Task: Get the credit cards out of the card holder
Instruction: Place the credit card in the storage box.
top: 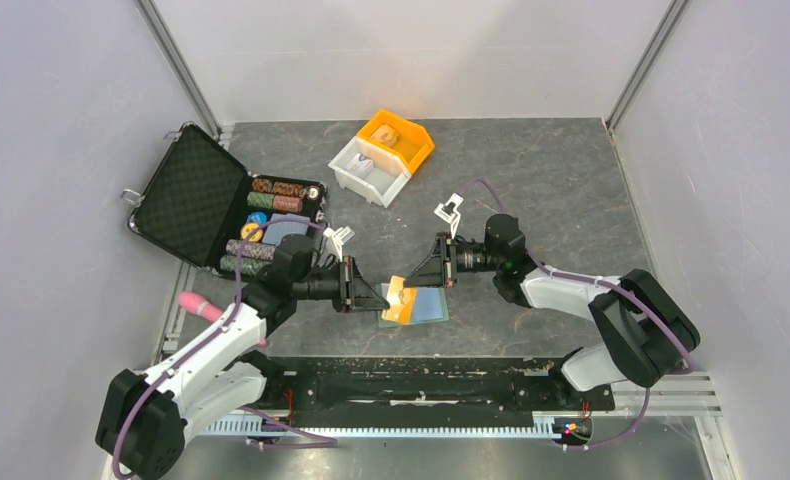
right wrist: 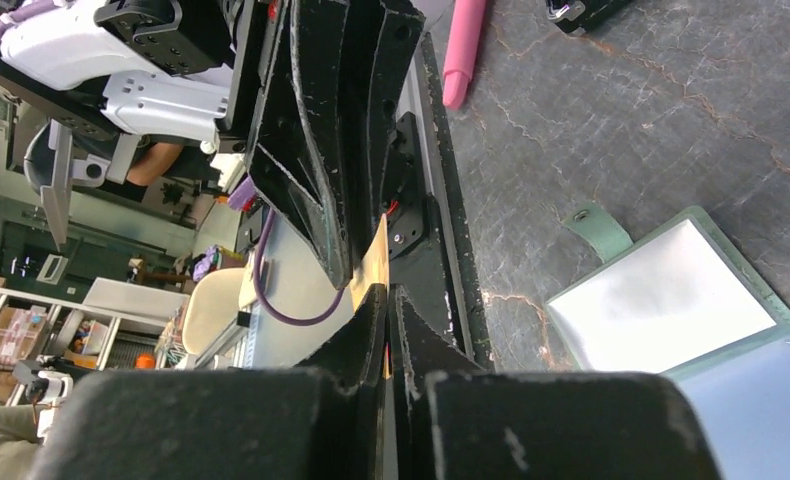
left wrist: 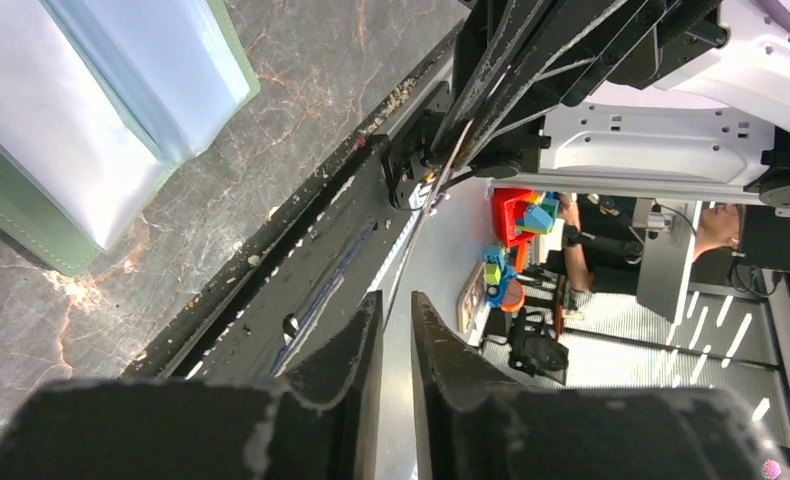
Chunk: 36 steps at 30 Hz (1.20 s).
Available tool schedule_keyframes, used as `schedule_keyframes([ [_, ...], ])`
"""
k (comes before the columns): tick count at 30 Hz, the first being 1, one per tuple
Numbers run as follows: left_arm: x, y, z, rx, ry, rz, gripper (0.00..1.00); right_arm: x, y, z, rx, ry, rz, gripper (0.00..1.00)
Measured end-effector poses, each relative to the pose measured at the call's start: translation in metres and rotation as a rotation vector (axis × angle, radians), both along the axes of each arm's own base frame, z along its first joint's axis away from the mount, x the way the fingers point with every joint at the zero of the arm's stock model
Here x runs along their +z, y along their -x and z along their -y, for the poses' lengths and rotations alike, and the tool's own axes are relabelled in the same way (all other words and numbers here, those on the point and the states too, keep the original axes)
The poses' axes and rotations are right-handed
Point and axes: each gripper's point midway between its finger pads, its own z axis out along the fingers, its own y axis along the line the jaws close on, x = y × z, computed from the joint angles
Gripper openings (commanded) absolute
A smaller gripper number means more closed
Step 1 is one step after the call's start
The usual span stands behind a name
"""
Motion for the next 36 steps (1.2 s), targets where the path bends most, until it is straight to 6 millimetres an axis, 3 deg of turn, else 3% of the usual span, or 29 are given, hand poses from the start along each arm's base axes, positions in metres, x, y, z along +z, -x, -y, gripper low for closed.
schedule_keyframes([
  [3, 0.003, -0.006, 0.0, 0.021, -0.01, 0.02, 0.63, 0.004, -0.003, 0.001, -0.024, -0.005, -0.015, 0.0],
  [5, 0.009, -0.012, 0.0, 0.04, -0.012, 0.046, 0.71, 0.008, -0.006, 0.002, -0.056, -0.011, -0.03, 0.0],
  [8, 0.016, -0.019, 0.0, 0.075, -0.009, 0.086, 0.75, 0.015, -0.015, 0.003, -0.122, -0.035, -0.066, 0.0],
  [20, 0.045, -0.043, 0.004, 0.167, 0.072, 0.195, 0.77, 0.046, -0.039, 0.01, -0.338, -0.227, -0.207, 0.0],
  [27, 0.051, -0.052, 0.008, 0.207, 0.113, 0.197, 0.65, 0.04, -0.042, 0.02, -0.42, -0.268, -0.27, 0.0],
  [36, 0.051, -0.051, 0.017, 0.212, 0.152, 0.179, 0.69, 0.031, -0.046, 0.031, -0.511, -0.281, -0.309, 0.0],
])
